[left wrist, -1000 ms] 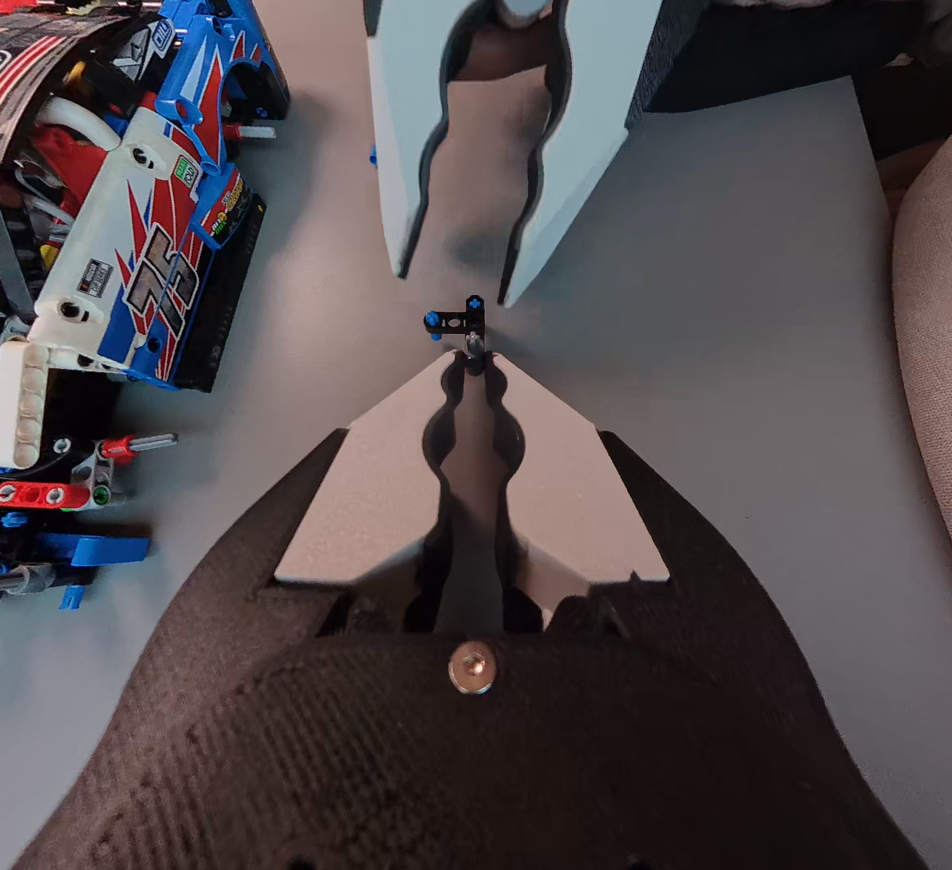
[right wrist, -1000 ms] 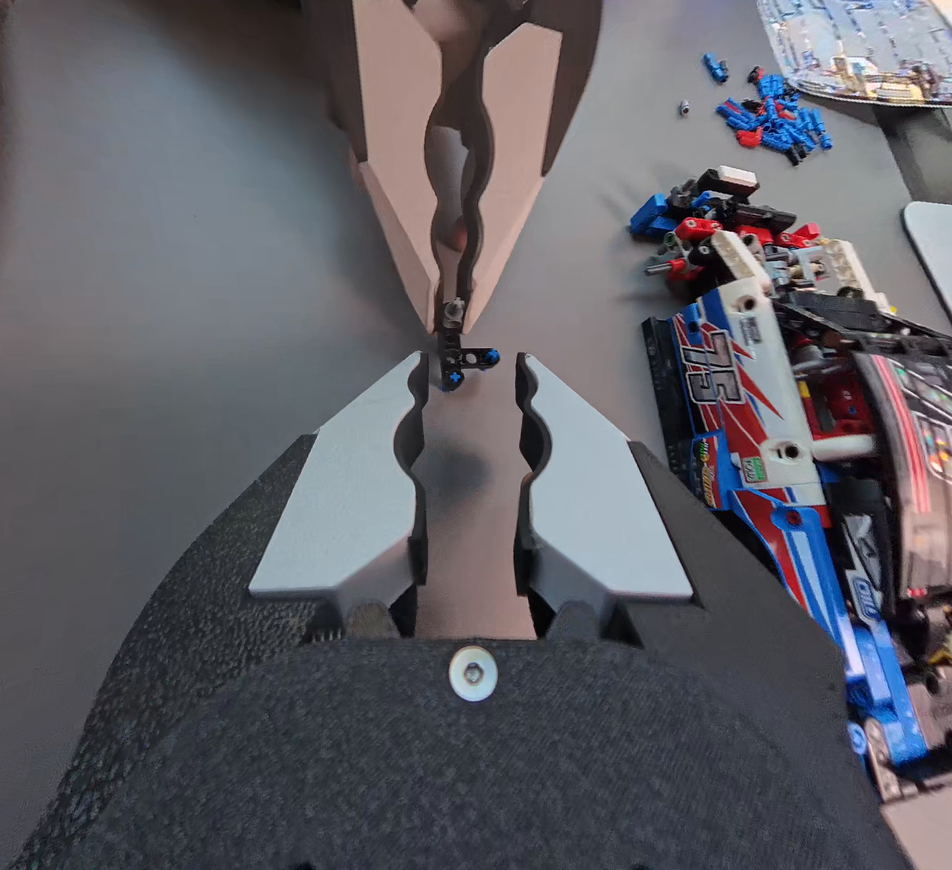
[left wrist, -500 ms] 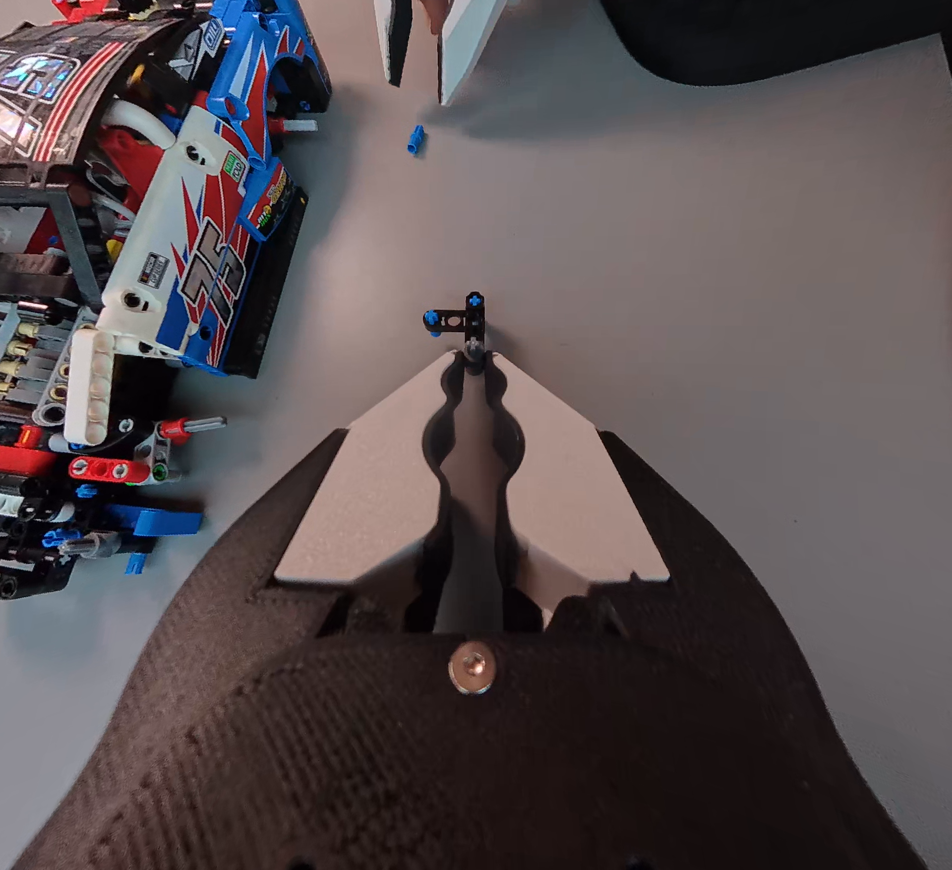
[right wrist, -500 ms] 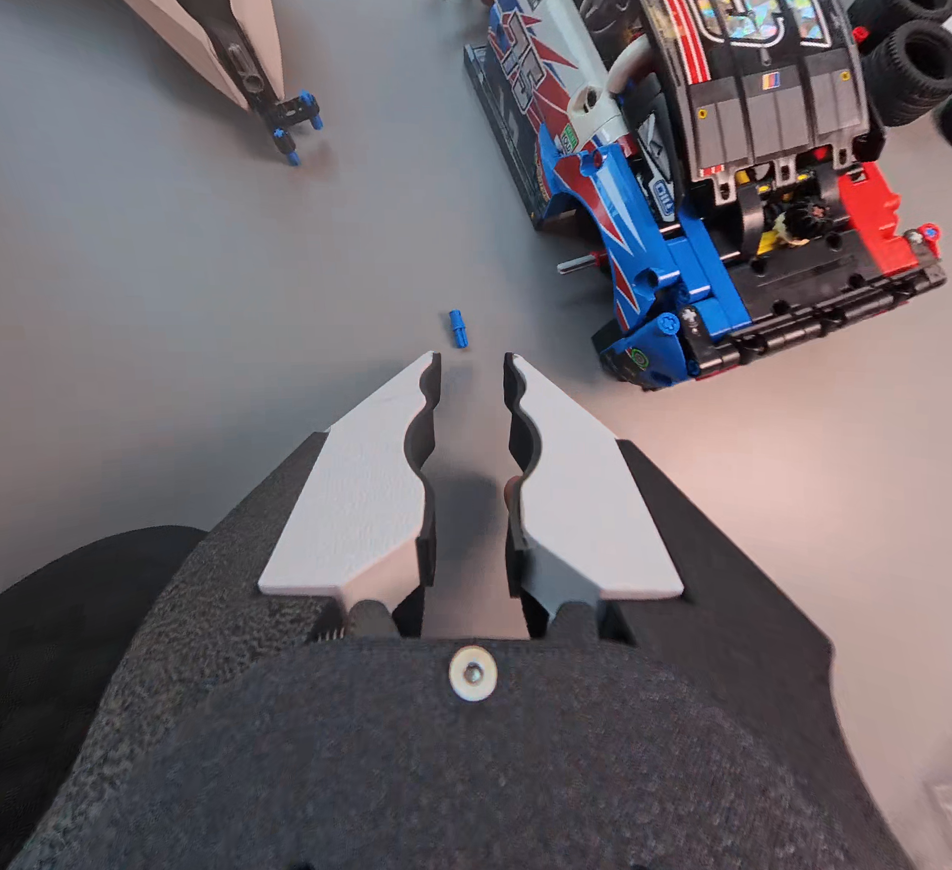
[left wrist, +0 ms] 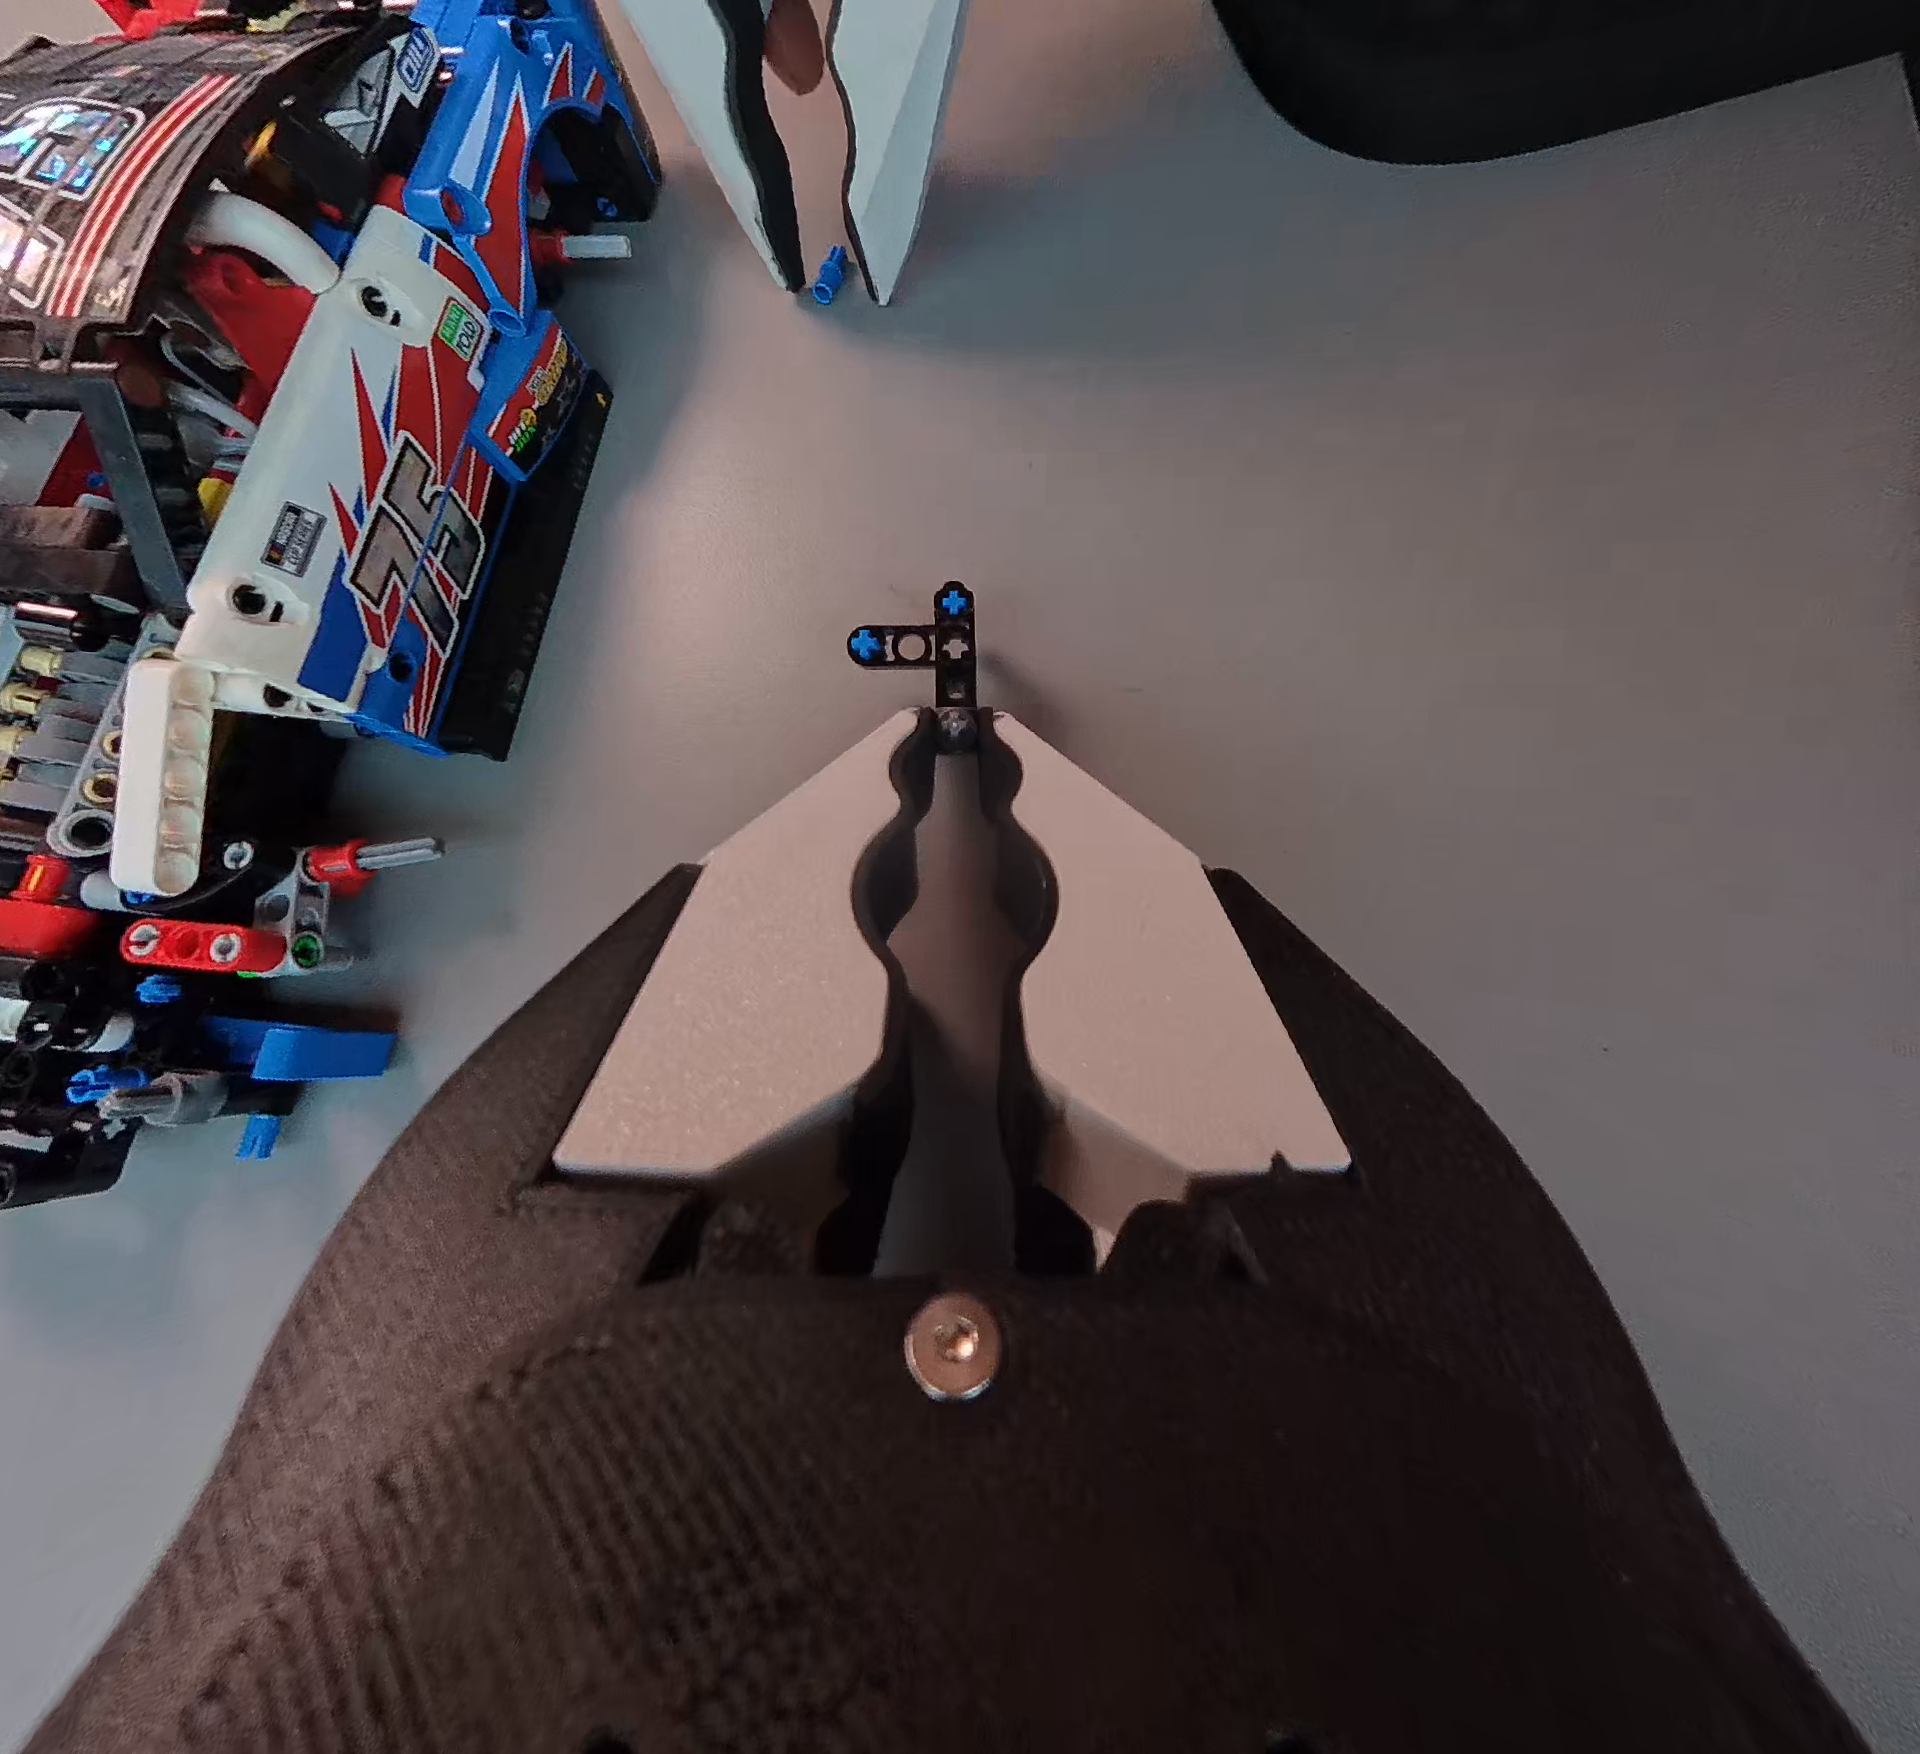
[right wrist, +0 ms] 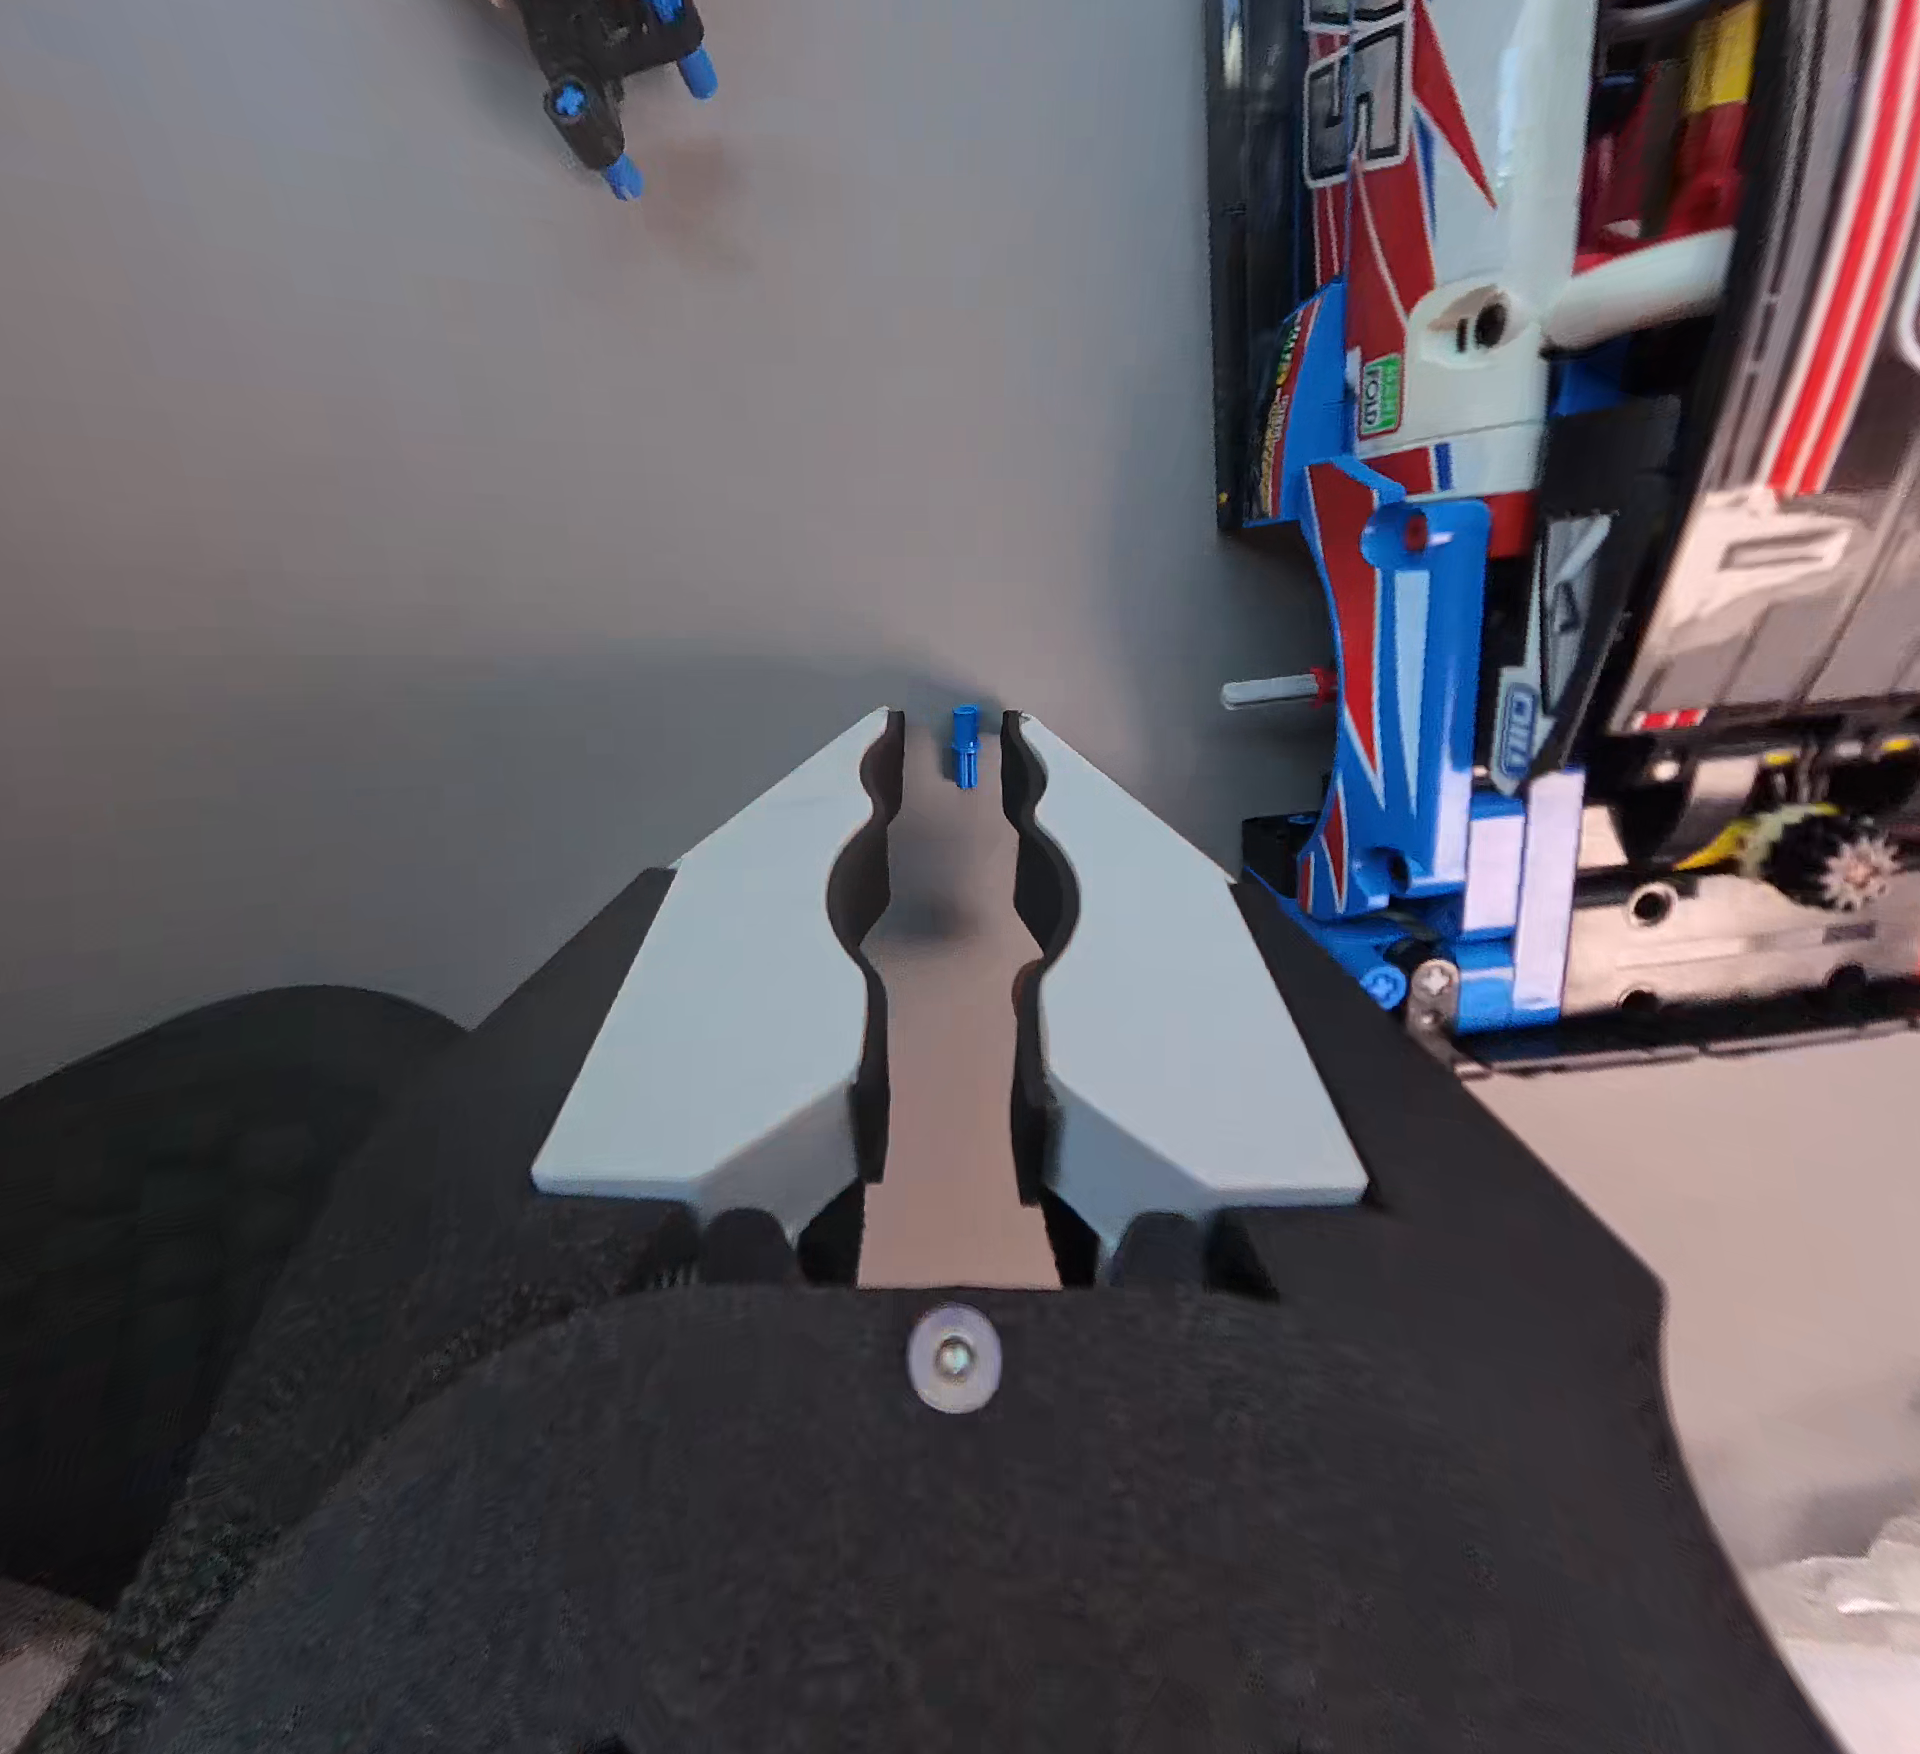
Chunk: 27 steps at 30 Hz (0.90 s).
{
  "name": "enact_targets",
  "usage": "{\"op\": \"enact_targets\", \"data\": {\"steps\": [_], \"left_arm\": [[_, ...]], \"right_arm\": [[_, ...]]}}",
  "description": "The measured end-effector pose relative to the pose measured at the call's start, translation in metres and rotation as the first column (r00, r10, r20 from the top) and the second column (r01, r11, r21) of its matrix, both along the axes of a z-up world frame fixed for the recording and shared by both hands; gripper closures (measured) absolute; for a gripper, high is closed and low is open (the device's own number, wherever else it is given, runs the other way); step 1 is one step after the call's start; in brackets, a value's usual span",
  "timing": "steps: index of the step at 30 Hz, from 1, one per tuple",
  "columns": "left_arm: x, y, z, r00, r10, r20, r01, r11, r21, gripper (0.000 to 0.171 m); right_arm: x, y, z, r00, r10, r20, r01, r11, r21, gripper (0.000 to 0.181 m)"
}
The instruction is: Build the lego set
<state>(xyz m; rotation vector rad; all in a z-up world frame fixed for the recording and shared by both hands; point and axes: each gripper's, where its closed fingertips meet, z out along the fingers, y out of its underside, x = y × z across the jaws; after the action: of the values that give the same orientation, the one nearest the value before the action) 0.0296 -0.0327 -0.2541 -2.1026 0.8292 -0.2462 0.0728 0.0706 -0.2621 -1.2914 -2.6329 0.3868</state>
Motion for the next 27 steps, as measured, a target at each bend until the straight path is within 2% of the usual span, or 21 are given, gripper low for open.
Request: {"op": "enact_targets", "data": {"steps": [6,10,12,14,20,24,27], "left_arm": [[0.000,-0.001,0.000,1.000,0.003,0.006,-0.003,1.000,0.001,0.165],[-0.004,0.000,0.001,1.000,0.011,0.008,-0.011,1.000,0.008,0.165],[-0.004,-0.001,0.000,1.000,0.010,0.000,-0.010,1.000,0.010,0.165],[-0.006,-0.001,-0.001,1.000,0.013,-0.021,-0.012,1.000,0.013,0.163],[-0.006,-0.001,-0.002,1.000,0.006,-0.027,-0.006,1.000,0.012,0.161],[-0.010,-0.001,-0.002,0.999,0.019,-0.040,-0.019,1.000,0.005,0.157],[-0.015,-0.002,0.005,0.999,0.027,-0.021,-0.027,1.000,0.007,0.155]], "right_arm": [[0.002,-0.001,-0.002,0.955,0.123,0.270,-0.161,0.979,0.123,0.168],[0.003,0.002,-0.003,0.922,0.139,0.361,-0.208,0.965,0.159,0.179],[0.003,0.002,-0.003,0.921,0.155,0.356,-0.224,0.961,0.161,0.179],[0.000,-0.006,-0.002,0.942,0.172,0.287,-0.211,0.971,0.111,0.179],[-0.011,-0.032,0.017,0.994,0.103,-0.023,-0.105,0.989,-0.106,0.179],[-0.018,-0.049,0.035,0.974,0.029,-0.225,-0.088,0.962,-0.258,0.179],[-0.025,-0.065,0.057,0.920,-0.054,-0.388,-0.118,0.906,-0.406,0.179]]}}
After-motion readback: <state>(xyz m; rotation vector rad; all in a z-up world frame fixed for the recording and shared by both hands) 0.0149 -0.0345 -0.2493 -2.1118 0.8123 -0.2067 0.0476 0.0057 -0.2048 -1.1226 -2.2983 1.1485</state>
